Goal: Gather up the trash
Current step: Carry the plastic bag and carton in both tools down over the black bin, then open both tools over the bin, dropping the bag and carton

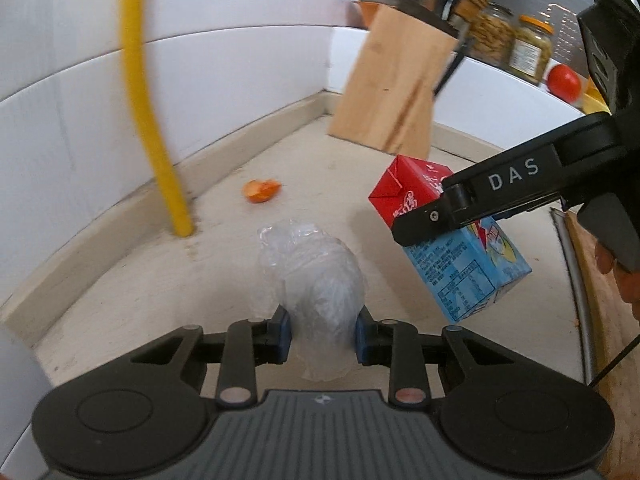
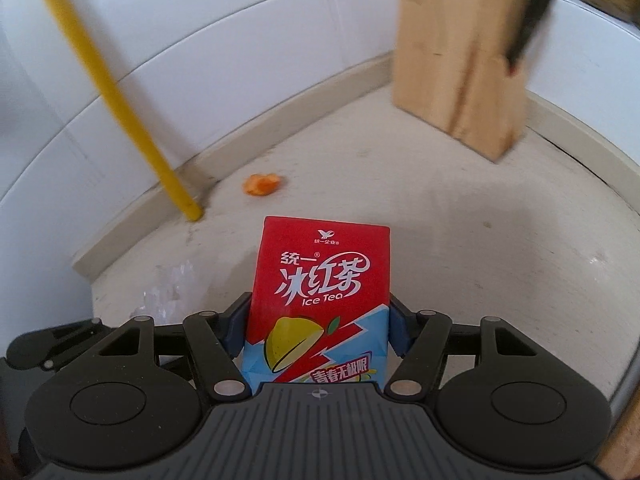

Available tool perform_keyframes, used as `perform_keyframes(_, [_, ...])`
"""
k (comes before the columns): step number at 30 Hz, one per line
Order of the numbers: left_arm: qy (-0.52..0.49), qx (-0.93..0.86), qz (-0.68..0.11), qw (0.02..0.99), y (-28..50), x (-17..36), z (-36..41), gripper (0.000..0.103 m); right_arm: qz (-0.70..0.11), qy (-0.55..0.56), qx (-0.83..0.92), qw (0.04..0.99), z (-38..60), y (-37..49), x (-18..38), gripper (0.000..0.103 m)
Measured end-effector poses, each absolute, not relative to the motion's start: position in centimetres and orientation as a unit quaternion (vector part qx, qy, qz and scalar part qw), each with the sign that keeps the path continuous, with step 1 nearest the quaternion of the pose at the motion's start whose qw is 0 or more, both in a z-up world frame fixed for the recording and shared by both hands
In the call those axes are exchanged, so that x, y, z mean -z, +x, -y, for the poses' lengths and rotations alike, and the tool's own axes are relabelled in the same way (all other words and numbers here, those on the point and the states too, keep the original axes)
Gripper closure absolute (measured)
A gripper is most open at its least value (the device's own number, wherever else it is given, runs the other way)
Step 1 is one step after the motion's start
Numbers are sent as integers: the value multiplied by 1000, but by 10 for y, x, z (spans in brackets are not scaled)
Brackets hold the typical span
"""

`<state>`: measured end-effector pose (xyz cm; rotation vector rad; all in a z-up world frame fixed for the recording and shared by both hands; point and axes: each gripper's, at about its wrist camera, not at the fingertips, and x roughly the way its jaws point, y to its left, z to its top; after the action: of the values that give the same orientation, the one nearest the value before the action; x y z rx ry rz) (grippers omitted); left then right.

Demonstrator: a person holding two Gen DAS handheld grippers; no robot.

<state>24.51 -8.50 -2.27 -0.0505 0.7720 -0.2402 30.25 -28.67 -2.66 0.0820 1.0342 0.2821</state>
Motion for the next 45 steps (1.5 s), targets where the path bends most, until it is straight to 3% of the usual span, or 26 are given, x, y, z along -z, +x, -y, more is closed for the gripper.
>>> perform_keyframes(25, [-81,-38,-387,918,127,27,-51,79,-518,-36,-310,796,96,255,37,31])
perform_keyframes(39, [-105,-112,-472,868,66,89,-91,78,-570,-85,-384,722,-7,202,99,31])
perform_keyframes(42, [-107,-120,-490,857,69,102,-96,73,-584,-94,-379,711,-15,195,114,31])
perform_keyframes(45, [-112,-123,-511,844,78,115,-99,61,-601,-96,-366,704,-24,196,134,29])
